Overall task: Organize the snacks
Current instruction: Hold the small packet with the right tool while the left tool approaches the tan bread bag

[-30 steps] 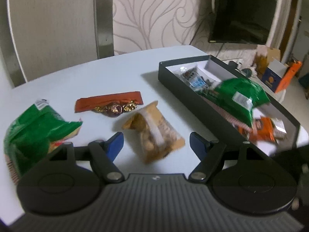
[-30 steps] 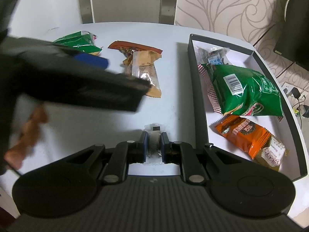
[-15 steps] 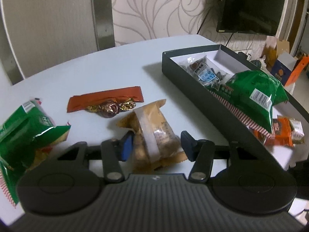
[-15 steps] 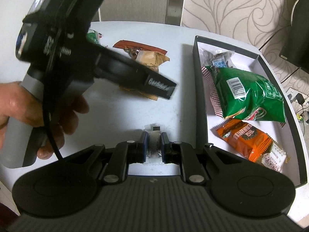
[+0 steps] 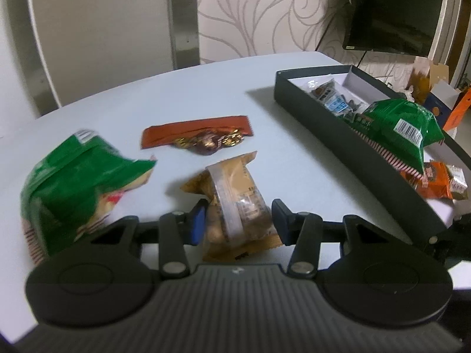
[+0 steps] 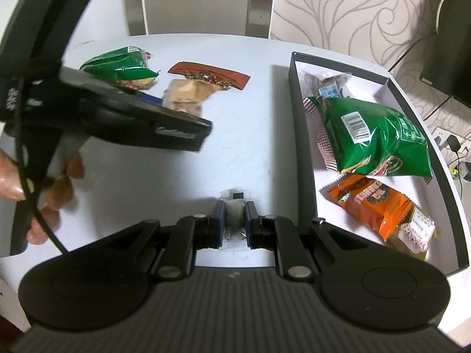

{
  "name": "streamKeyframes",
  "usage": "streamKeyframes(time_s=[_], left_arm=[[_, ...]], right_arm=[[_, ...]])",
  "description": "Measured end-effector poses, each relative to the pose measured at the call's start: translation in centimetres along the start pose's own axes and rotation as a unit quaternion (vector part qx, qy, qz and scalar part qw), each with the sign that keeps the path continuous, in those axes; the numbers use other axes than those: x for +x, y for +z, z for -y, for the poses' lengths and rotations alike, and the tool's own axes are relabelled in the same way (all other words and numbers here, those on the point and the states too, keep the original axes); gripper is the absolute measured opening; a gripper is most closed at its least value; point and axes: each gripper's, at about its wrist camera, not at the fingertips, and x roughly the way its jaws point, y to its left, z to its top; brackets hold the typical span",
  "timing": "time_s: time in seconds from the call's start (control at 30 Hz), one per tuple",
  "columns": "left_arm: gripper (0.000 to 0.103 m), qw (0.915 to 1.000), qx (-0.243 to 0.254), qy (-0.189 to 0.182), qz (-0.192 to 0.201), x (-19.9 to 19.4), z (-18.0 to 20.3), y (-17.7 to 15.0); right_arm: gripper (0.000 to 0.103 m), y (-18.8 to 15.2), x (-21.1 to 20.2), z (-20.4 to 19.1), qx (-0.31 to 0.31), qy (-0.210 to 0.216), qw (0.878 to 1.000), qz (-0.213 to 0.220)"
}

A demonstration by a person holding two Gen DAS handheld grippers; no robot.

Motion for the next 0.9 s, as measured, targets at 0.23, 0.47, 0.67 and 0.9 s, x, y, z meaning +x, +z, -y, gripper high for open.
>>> streamKeyframes(time_s=[0.23, 0.47, 0.67, 0.9], left_arm=[[0.050, 1.0000, 0.000, 0.006, 0.002, -1.5, -1.4, -1.5], [0.050, 1.0000, -0.004, 0.007, 0.002, -2.5, -2.8, -2.5], [0.050, 0.9999, -0.008, 0.006, 0.002, -3.0, -3.8, -3.1], [0.050, 1.0000, -0.008, 0.004, 0.001, -3.3, -4.3, -3.2]], right_arm=[[0.017, -0.1, 0.0, -0.8, 0.007, 0.002, 1.000, 0.002], [0.017, 0.3, 0.2, -2.7, 0.000, 0.010, 1.000, 0.004], [0.017, 0.4, 0.2, -3.8, -0.003, 0.013, 1.000, 0.004], [0.017, 0.2, 0.0, -4.2, 0.001, 0.009, 1.000, 0.004]])
